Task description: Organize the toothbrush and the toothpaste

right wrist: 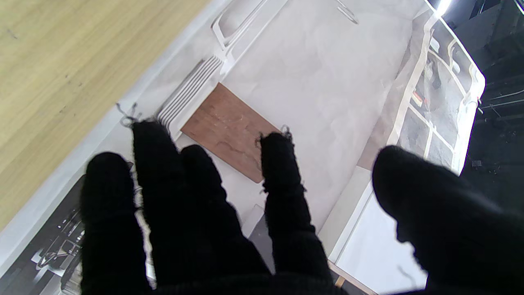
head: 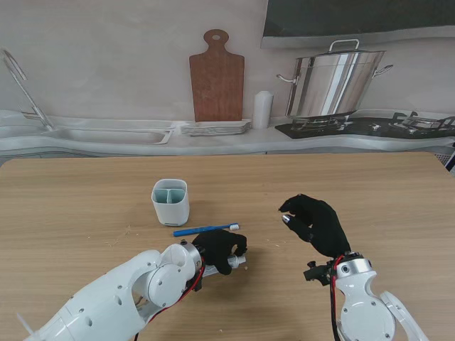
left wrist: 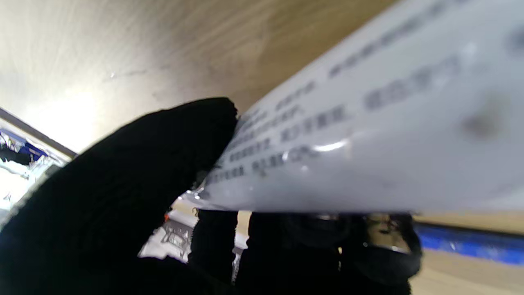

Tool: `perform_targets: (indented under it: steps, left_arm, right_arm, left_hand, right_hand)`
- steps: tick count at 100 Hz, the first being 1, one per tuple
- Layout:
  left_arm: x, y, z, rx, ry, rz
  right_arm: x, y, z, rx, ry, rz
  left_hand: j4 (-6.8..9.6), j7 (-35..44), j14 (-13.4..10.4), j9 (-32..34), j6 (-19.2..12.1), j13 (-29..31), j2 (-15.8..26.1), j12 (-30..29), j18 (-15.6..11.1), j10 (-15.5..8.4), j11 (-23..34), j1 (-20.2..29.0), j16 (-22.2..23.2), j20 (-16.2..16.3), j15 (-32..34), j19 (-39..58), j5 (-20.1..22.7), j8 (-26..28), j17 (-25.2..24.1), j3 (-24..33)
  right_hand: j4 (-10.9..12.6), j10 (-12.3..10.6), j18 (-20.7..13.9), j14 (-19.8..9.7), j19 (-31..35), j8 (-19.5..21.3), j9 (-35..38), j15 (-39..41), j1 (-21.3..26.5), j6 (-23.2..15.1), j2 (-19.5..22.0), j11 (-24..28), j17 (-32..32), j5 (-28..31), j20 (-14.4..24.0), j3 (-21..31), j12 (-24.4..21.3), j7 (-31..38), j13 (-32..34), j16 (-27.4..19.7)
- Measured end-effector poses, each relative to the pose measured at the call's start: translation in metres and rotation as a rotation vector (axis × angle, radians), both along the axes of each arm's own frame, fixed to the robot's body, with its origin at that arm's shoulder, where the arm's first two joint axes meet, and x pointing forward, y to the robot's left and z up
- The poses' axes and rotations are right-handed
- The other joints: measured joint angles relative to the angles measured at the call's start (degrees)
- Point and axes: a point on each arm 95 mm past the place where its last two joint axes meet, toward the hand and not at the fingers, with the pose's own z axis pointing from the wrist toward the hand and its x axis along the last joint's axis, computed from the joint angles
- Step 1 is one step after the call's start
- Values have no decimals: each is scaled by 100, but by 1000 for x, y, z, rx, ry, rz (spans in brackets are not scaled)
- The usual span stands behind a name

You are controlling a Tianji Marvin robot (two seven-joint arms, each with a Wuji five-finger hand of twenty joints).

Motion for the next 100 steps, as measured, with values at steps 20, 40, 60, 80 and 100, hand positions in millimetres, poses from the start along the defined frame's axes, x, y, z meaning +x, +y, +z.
perform_targets:
  steps: [20,40,60,80,100]
  left_arm:
    - [-11,8,24,-58,-85,65]
    - [-17,17,47,-128,-161,124]
    - [-16,27,68,-134,-238,172]
    - [-17,36,90,-175,-307,221]
    - [-22,38,106,-201,-349,229]
  right_arm:
    - [0,0,0,-1,1,1]
    - [0,1,-1,-6,1,3]
    - [1,2,-2,-9,8,8]
    - [1,3,-3,-11,14,13]
    - [1,4,-3,-12,16,15]
  left_hand:
    - [-4,98,0,-4,-12,39,-4,-70,0,30,-4,16,-97,-58,-43,5,1,217,100,0]
    - [-6,173,-2,-6,-82,47,-51,-86,1,51,-23,59,-153,-66,-44,5,64,322,110,0]
    - [-6,208,-16,-7,-288,55,-51,-86,-6,69,-48,69,-160,-69,-49,5,137,308,114,1]
    - [-7,489,-16,-9,-635,58,-40,-139,-6,149,-83,138,-161,-72,-49,5,268,430,114,4]
    - [-52,590,-16,-9,-638,61,-39,-143,-6,157,-94,139,-161,-121,-75,5,354,490,140,4]
  right_hand:
    - [0,-52,0,1,0,0,1,0,0,0,0,0,0,0,0,0,0,0,0,1]
    - [0,-52,0,1,0,0,2,-1,0,0,0,0,0,1,0,0,0,0,0,1]
    - [0,-52,1,1,0,0,2,-1,0,-1,0,0,0,1,0,0,0,0,0,1]
    - [0,-52,0,1,0,0,4,-2,0,-1,0,0,0,1,0,0,0,0,0,1]
    - [0,-52,1,1,0,0,6,-3,0,0,0,-1,0,1,0,0,0,0,0,1]
